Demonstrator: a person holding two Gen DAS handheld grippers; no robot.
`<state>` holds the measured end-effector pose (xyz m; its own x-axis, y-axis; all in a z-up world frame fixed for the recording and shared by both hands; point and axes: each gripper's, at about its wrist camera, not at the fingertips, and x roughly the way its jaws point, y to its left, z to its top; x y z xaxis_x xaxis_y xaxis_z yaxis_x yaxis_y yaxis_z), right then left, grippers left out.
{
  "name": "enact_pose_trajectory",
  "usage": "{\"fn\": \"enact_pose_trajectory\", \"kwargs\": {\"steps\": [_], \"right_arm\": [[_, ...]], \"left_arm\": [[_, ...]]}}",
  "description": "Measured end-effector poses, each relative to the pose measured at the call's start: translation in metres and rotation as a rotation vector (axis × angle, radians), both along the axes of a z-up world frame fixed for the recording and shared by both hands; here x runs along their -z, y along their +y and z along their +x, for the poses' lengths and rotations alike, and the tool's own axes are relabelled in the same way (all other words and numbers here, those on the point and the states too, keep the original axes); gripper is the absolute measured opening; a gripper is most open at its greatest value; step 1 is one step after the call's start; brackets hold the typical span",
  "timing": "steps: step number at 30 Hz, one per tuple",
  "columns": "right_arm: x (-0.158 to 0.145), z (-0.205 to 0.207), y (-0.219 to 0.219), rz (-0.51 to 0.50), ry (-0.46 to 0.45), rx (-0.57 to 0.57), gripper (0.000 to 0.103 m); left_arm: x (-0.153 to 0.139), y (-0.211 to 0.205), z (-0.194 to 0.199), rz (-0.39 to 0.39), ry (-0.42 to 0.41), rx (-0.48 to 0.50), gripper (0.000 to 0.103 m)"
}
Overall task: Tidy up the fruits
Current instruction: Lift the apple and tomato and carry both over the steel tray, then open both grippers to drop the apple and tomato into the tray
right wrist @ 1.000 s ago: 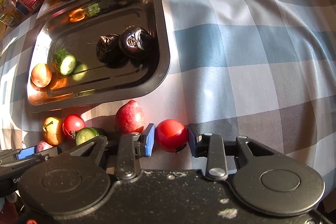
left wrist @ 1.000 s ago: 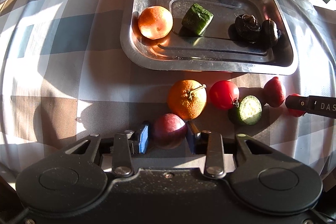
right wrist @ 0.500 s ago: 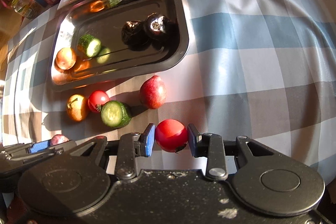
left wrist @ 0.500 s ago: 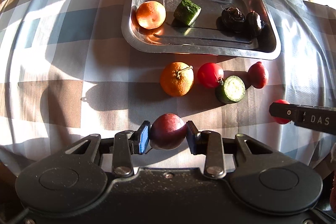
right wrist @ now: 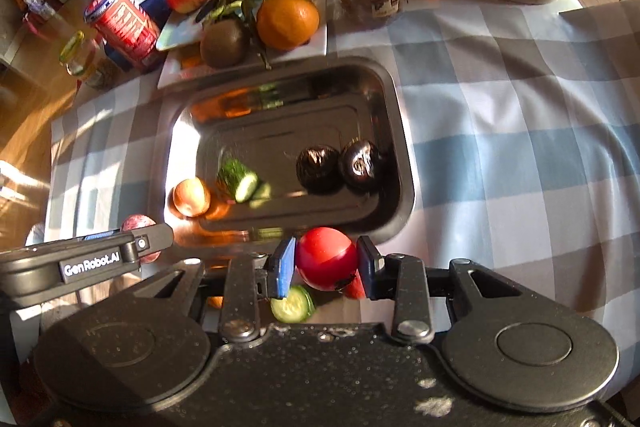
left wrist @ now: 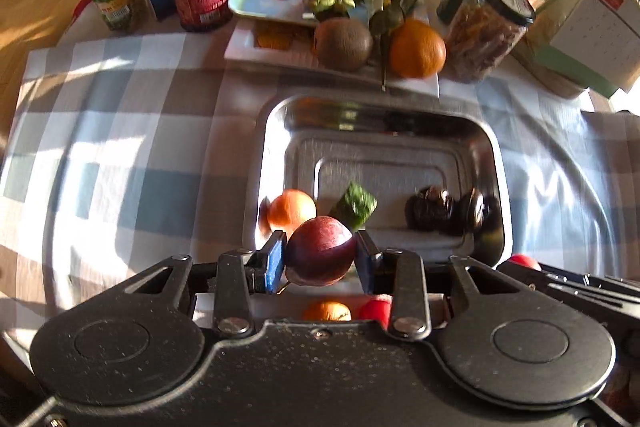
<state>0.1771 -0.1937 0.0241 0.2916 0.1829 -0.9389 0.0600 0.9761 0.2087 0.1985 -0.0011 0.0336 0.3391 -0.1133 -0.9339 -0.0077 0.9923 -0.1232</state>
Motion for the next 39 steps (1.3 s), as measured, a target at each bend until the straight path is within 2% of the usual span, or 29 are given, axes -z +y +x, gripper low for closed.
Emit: {"fn": "enact_pose_trajectory", "kwargs": {"steps": [4, 8, 12, 16, 22, 26, 33, 39], "right_arm": [[0.005, 0.023, 0.003, -0.01, -0.023, 0.037, 0.035], [0.027, 0.033, 0.009, -0.029, 0.03, 0.026, 0.035], [0.039, 0.035, 0.015, -0.051, 0.051, 0.009, 0.035], [0.04, 0.039, 0.016, -0.05, 0.044, 0.024, 0.035], [0.038, 0.036, 0.017, -0.068, 0.025, 0.023, 0.036], [0.036, 0.032, 0.016, -0.067, 0.021, 0.029, 0.036], [0.032, 0.021, 0.017, -0.068, 0.021, 0.027, 0.036], [0.027, 0.009, 0.017, -0.076, 0.006, 0.015, 0.036]], "left_arm": [[0.008, -0.005, 0.022, 0.005, -0.017, -0.041, 0.045], [0.031, -0.01, 0.037, -0.005, 0.045, -0.063, 0.044], [0.038, -0.02, 0.044, 0.036, 0.026, -0.043, 0.043], [0.036, -0.023, 0.046, 0.012, 0.018, -0.04, 0.046], [0.034, -0.023, 0.041, 0.035, 0.021, -0.014, 0.049], [0.031, -0.017, 0.037, 0.01, 0.042, -0.021, 0.05], [0.024, -0.012, 0.02, 0.004, 0.072, 0.012, 0.055], [0.011, -0.007, 0.004, 0.013, 0.051, 0.007, 0.055]]}}
